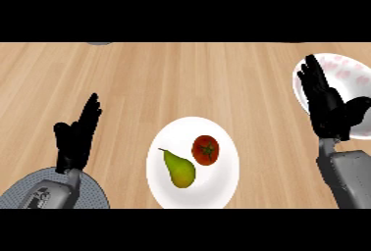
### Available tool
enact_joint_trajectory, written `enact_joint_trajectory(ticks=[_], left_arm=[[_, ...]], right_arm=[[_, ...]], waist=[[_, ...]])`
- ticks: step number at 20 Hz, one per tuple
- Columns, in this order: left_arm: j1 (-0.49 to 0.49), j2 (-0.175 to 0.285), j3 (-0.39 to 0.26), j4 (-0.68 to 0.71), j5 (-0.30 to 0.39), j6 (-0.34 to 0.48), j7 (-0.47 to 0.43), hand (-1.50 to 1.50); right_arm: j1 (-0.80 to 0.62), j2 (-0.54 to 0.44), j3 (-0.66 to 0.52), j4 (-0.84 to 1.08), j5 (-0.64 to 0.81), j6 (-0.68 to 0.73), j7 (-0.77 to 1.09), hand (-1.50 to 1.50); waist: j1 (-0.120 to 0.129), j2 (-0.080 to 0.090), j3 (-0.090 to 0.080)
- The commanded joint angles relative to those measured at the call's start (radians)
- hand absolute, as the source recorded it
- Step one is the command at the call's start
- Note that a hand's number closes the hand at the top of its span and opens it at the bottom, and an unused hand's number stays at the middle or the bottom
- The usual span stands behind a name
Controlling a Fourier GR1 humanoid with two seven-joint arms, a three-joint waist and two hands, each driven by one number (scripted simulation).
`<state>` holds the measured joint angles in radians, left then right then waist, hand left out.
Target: Pick the tomato from the plate and place it in the bowl
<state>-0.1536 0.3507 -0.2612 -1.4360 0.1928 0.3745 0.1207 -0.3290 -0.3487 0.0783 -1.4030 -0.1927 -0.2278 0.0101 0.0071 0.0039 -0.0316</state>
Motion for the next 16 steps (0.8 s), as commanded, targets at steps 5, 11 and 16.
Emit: enact_joint_trajectory(ticks=[5, 11, 16], left_arm=[[-0.057, 0.076, 0.063, -0.024, -0.020, -0.017, -0.046, 0.00], [-0.021, 0.130, 0.142, -0.040, 0.027, -0.064, -0.042, 0.00], [0.016, 0.142, 0.165, -0.080, 0.040, -0.102, -0.027, 0.00]], right_arm=[[-0.210, -0.010, 0.139, -0.241, -0.064, 0.341, -0.249, 1.50], [0.152, -0.153, 0.199, -0.260, 0.310, 0.114, -0.325, -1.50], [0.365, -0.192, 0.260, -0.299, 0.420, 0.106, -0.612, -1.50]], waist=[[0.054, -0.019, 0.035], [-0.027, -0.009, 0.032], [-0.018, -0.007, 0.032]])
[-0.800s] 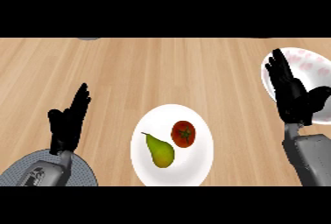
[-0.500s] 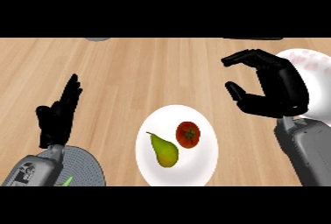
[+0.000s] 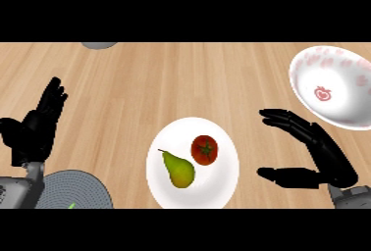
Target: Pick the tomato from the plate and place it in the bowl
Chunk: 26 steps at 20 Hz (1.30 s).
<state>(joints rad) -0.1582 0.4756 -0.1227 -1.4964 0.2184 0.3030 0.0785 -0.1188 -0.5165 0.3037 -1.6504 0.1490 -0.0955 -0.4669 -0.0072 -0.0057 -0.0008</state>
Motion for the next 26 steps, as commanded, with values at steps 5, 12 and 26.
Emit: enact_joint_trajectory(ticks=[5, 12, 26], left_arm=[[0.020, -0.009, 0.078, 0.007, -0.018, -0.091, -0.007, 0.00], [-0.013, -0.045, 0.088, -0.002, -0.054, -0.085, 0.024, 0.00], [0.009, -0.041, 0.096, -0.079, -0.061, -0.122, 0.071, 0.00]], right_arm=[[0.137, -0.057, -0.106, -0.066, 0.038, 0.083, -0.091, -1.50], [-0.102, -0.037, -0.126, -0.220, 0.044, 0.209, 0.281, -1.50], [-0.451, -0.018, 0.130, -0.119, 0.221, 0.552, 0.701, -1.50]], waist=[[0.003, 0.005, 0.001], [0.010, 0.005, 0.000], [0.030, 0.005, 0.000]])
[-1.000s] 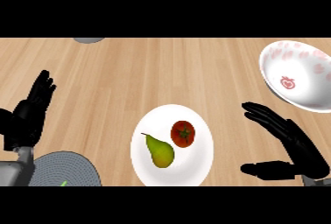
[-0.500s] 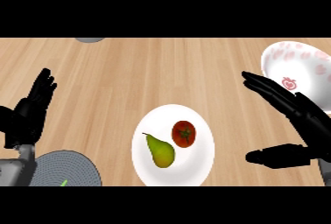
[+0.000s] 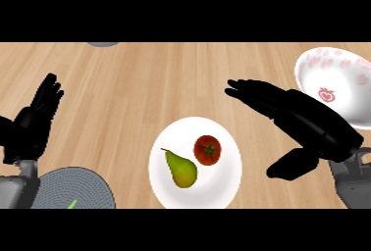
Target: Pick the tomato from the plate and place it in the bowl
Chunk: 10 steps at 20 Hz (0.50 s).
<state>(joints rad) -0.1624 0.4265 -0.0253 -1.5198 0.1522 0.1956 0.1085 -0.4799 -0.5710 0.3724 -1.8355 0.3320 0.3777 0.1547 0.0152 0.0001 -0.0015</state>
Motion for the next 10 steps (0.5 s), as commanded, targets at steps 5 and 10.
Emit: enact_joint_trajectory(ticks=[5, 10], left_arm=[[-0.021, -0.047, 0.001, 0.029, -0.039, 0.016, -0.011, 0.00], [0.029, -0.051, -0.009, -0.027, -0.053, 0.000, 0.008, 0.00]], right_arm=[[-0.177, 0.135, 0.114, 0.206, 0.060, 0.174, 0.071, -1.50], [-0.176, 0.171, 0.174, 0.212, 0.118, 0.279, 0.157, -1.50]], waist=[[-0.001, 0.003, 0.001], [-0.006, 0.000, 0.001]])
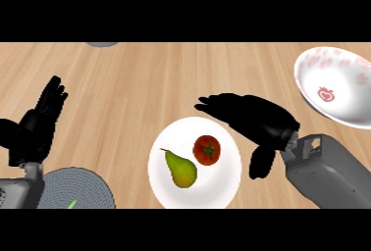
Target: Pick the tomato from the plate and place it in the bowl
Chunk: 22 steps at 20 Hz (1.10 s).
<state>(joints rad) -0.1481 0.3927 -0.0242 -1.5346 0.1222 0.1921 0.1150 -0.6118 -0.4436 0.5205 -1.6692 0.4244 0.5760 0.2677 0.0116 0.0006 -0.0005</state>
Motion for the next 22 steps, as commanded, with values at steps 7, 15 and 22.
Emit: enact_joint_trajectory(ticks=[7, 15, 22], left_arm=[[-0.010, -0.045, 0.034, 0.065, -0.033, -0.030, -0.045, 0.00], [-0.027, -0.030, 0.073, 0.003, -0.047, -0.062, 0.030, 0.00], [0.004, -0.076, 0.078, -0.013, -0.070, -0.070, 0.023, 0.00]], right_arm=[[0.021, 0.118, 0.079, 0.043, 0.224, 0.016, 0.020, -1.50], [0.099, 0.120, 0.051, 0.118, 0.409, -0.139, -0.166, -1.50], [0.161, 0.200, 0.072, 0.219, 0.503, -0.148, -0.192, -1.50]], waist=[[-0.012, 0.000, 0.000], [-0.011, -0.001, 0.001], [-0.009, -0.001, 0.001]])
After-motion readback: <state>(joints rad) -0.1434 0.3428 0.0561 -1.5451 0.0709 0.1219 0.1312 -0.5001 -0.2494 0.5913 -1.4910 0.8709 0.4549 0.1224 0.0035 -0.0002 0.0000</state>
